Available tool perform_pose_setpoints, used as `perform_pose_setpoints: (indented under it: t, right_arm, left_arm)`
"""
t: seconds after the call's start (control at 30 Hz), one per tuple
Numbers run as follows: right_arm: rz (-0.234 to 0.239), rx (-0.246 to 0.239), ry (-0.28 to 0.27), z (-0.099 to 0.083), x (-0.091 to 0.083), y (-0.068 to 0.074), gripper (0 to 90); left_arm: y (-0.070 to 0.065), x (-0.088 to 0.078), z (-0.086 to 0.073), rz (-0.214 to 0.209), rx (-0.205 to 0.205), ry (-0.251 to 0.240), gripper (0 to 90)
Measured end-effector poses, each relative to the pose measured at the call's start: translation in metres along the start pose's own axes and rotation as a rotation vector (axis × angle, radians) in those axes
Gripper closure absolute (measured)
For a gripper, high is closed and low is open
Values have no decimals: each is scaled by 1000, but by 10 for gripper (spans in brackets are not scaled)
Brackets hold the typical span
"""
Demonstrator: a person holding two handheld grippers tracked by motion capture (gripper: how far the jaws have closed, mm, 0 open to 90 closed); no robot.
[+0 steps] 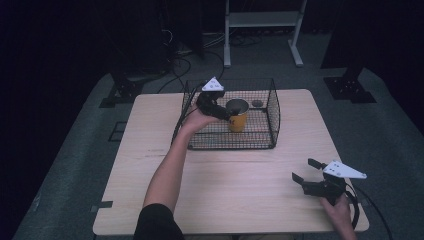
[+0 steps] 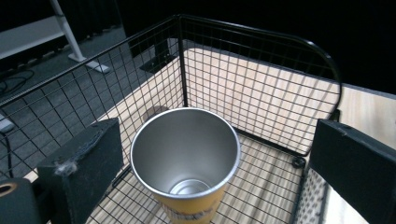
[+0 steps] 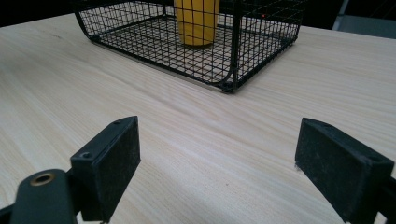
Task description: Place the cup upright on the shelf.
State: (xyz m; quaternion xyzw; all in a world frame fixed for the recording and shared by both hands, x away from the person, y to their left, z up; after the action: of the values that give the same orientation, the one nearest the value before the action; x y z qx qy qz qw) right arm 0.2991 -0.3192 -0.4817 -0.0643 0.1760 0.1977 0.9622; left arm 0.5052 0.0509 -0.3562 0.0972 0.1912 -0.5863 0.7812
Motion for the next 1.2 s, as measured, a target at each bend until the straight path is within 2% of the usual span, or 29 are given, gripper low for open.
perform_pose_setpoints:
  t: [0.3, 0.57, 0.77, 1.0, 1.2]
  right_arm:
    - [0, 3, 0, 0, 0, 0, 131]
    - [-3, 2, 0, 0, 0, 0, 131]
    - [-4, -3, -1, 0, 0, 0, 131]
    - [-5, -2, -1, 0, 0, 0, 131]
    - [-6, -2, -2, 0, 0, 0, 131]
  left_arm:
    - [-17, -18, -4, -3, 15, -58, 24]
    - [-36, -30, -5, 10, 42, -85, 24]
    - [-51, -36, -11, 16, 50, -87, 24]
    - [-62, -44, -17, 15, 57, -103, 24]
    - [-71, -50, -22, 21, 60, -98, 24]
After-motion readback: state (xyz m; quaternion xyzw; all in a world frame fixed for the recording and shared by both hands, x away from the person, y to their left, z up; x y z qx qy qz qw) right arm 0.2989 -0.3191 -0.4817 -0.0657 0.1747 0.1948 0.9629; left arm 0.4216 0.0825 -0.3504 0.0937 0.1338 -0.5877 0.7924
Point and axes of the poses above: each handheld gripper's, and its own axes: x roughly forward along the jaws, z roughly out of its top, y roughly to its left, the point moved 1 cm from there along x, roughly forward along the jaws, and after that the axes turned 14 degrees about -z, right-handed, at the moved point
